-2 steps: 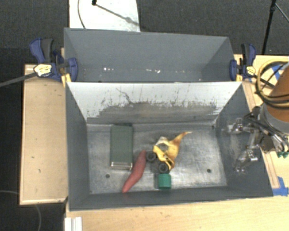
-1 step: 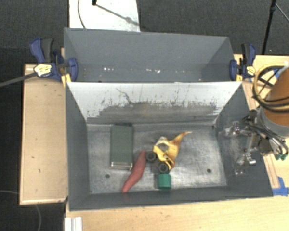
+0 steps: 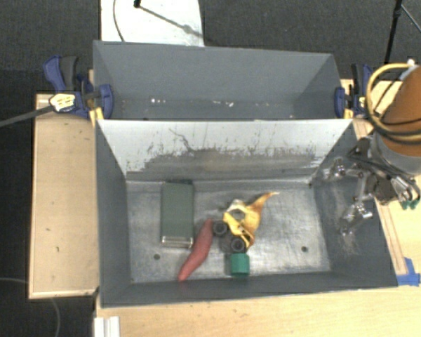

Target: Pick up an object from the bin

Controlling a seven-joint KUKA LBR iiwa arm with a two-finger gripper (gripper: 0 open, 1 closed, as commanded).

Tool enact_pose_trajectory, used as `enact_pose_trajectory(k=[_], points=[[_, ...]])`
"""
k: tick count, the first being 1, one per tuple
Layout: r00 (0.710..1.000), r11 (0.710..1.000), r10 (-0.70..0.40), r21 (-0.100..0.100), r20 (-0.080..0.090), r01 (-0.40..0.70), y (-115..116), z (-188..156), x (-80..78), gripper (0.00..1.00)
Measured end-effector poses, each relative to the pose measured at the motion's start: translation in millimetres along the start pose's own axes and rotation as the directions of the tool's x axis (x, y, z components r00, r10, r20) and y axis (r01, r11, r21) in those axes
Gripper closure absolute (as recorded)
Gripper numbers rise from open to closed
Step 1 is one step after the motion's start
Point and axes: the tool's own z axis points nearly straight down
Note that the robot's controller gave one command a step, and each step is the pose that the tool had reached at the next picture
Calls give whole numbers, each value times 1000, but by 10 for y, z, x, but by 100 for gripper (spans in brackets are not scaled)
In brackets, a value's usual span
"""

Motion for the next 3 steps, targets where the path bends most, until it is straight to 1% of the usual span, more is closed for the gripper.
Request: enact_pose_trajectory(k=[1,2,3], points=[[949,949,-316,3,5,316,456,962,-229,100],[948,949,-317,4,5,317,455,962,-230,100],[961,961,-278,4,5,278,487,926,-500,100]])
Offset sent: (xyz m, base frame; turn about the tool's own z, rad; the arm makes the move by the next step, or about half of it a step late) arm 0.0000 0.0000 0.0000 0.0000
